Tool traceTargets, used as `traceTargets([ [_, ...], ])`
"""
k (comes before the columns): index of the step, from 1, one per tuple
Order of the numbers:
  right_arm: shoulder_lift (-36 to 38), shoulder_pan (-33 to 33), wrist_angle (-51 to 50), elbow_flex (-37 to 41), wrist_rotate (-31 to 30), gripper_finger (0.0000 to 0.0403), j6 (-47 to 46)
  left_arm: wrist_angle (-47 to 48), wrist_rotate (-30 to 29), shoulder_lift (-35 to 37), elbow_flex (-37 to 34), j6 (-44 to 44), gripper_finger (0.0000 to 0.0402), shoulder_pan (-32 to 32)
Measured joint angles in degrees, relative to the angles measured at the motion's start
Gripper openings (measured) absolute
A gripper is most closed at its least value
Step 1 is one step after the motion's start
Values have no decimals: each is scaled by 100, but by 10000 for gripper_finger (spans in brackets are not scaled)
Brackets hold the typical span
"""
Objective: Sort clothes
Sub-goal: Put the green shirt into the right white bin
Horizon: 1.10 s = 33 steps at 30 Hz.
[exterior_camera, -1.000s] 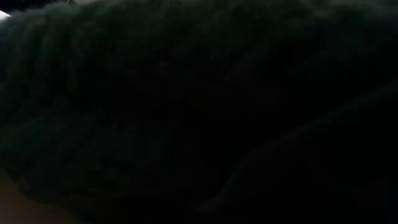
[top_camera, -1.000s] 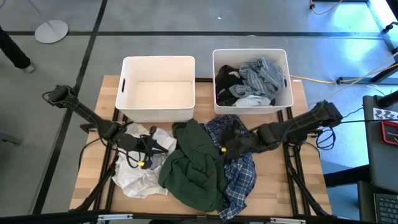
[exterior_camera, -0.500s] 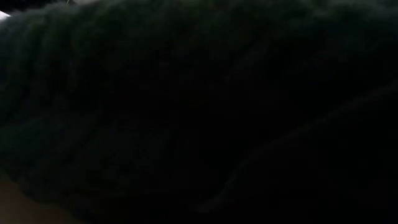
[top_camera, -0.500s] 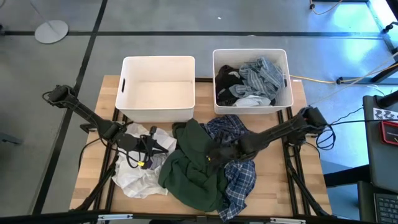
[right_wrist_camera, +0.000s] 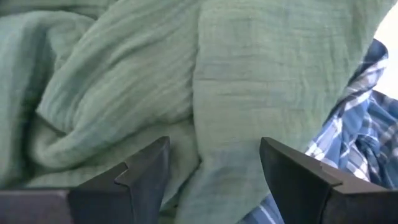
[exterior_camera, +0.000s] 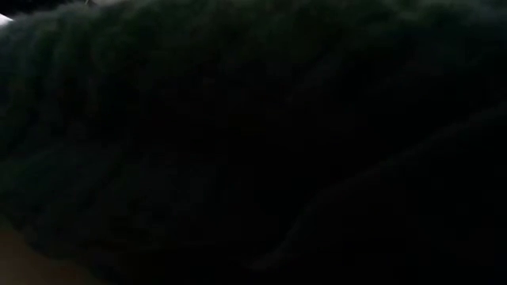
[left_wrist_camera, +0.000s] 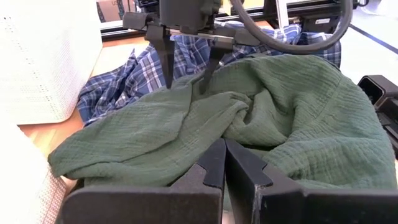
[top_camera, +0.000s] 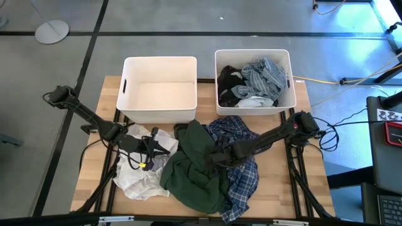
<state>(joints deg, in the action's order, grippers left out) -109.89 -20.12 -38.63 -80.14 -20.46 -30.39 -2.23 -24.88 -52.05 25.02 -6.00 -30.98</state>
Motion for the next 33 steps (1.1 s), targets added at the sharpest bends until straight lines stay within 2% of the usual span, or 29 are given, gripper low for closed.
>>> traceTargets([
  [6,-1,-11,-16,0,-146,250,-60,12,2,0,0,-2,1,0],
  [15,-516,-10,-55,-2,-72,239,-91,11,2,0,0,-2,1,0],
  [19,-549,-11,-50,-7,-104,180,-42,7,2,0,0,10,1,0],
  [26,-511,-15,-524,-362,-299,21,304,-4,0,0,0,15,1,0],
  [28,-511,-16,-729,-555,-376,15,387,-6,2,0,0,15,1,0],
  [33,-511,-17,-1298,-1116,-628,34,454,2,2,0,0,10,1,0],
])
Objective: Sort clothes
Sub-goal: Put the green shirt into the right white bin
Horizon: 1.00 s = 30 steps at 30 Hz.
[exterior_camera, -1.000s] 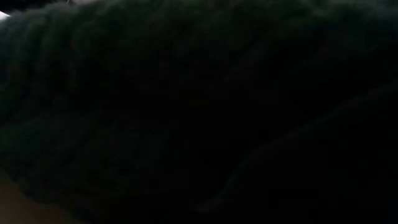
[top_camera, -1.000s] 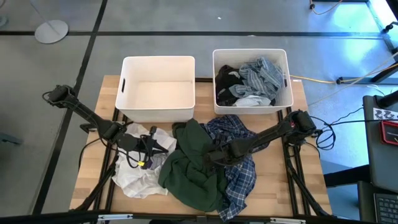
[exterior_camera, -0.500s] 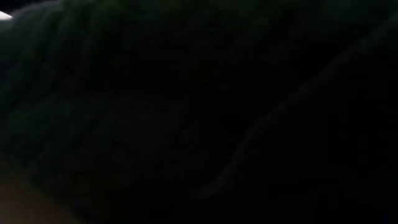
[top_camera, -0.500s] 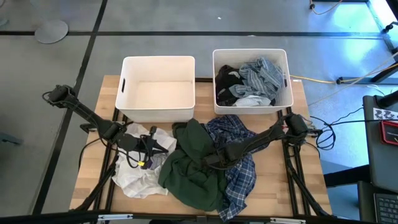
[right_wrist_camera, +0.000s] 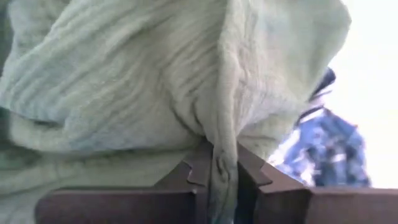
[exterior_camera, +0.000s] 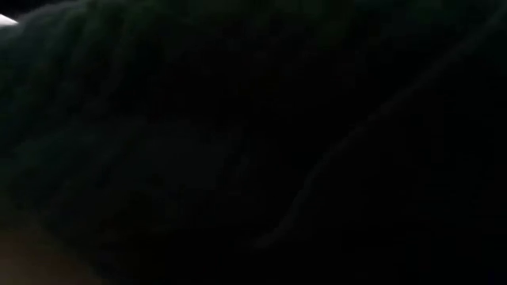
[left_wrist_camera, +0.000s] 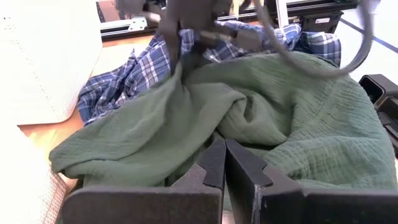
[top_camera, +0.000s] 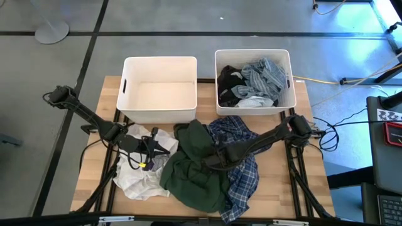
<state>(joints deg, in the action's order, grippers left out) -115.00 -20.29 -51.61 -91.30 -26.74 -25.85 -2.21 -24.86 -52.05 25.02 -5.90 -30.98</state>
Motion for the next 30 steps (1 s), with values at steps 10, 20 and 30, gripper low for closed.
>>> traceTargets([
  [10,9,0,-1197,-1124,-852,18,246,5,0,0,0,6,1,0],
  [20,293,2,-2224,-2229,-1946,13,357,15,0,0,0,-6,1,0],
  [30,804,8,-2717,-3180,-3412,16,529,12,0,0,0,6,1,0],
])
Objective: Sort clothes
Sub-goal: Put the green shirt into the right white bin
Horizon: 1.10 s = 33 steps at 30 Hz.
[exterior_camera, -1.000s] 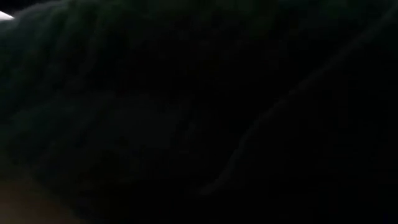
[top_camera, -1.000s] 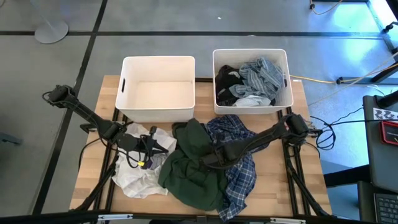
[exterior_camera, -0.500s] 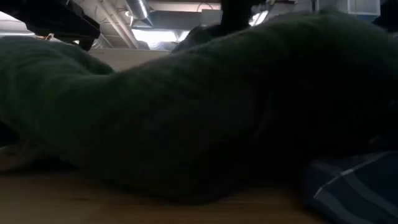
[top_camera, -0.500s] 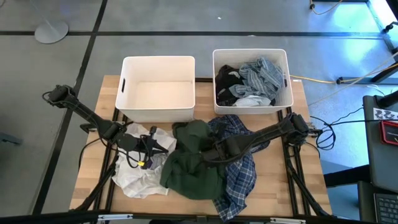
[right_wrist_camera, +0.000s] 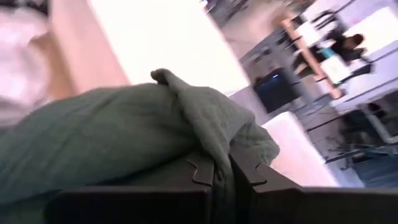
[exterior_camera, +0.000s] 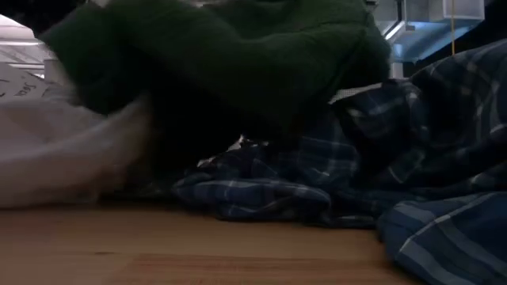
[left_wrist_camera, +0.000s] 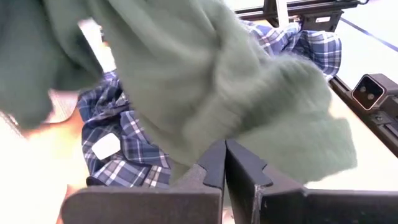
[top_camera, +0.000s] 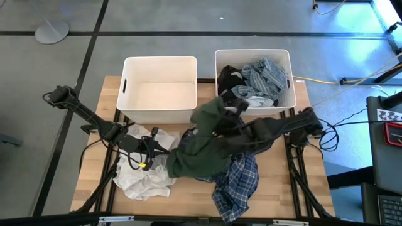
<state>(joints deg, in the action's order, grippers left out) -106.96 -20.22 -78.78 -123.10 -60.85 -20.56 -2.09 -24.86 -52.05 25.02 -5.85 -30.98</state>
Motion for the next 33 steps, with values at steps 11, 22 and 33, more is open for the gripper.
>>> traceTargets([
  [11,509,3,-29,-1021,-1651,18,1095,-4,0,0,0,0,1,0],
  [22,1146,410,407,-1188,-2917,18,2299,-10,0,0,0,24,1,0],
  [33,1717,1798,1660,-1190,-2713,19,3288,-37,-1,0,0,79,1,0],
])
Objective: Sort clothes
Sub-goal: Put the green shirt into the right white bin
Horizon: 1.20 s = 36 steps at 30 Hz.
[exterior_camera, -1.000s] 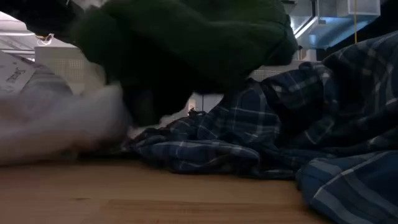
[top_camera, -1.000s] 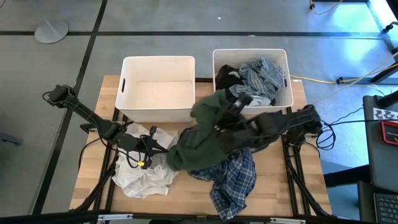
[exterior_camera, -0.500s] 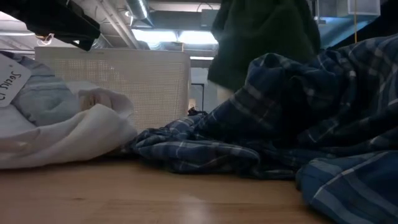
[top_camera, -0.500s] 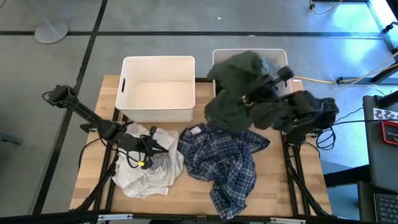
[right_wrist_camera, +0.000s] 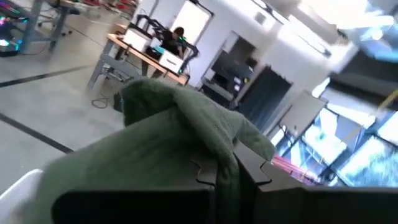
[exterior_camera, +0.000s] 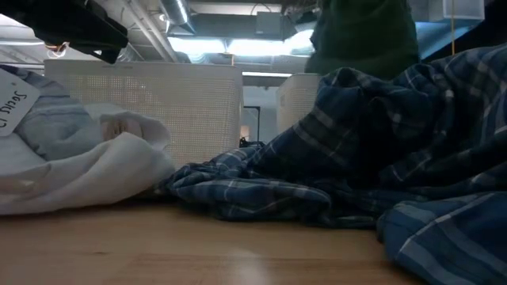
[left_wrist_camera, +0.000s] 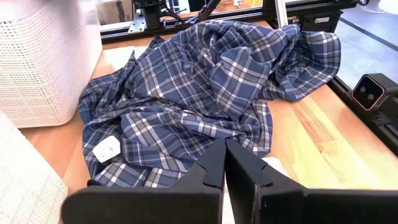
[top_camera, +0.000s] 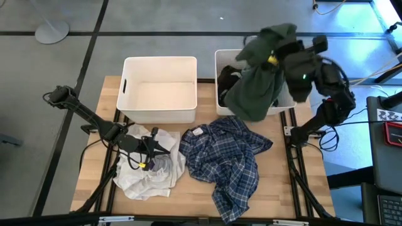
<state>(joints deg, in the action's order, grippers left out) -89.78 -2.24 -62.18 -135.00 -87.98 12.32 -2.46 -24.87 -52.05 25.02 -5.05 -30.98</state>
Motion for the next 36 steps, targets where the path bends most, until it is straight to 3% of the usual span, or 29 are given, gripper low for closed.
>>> traceTargets([
  [10,-73,1140,479,29,1593,19,-236,9,-2,0,0,102,1,0],
  [17,-205,1564,-139,561,2497,19,-839,13,-2,0,0,93,1,0],
  [27,-211,2380,-1501,2436,3423,19,-2289,28,-2,-2,-24,47,1,0],
  [36,-220,3072,-519,4571,4954,19,-2471,2,-2,-2,-28,52,1,0],
])
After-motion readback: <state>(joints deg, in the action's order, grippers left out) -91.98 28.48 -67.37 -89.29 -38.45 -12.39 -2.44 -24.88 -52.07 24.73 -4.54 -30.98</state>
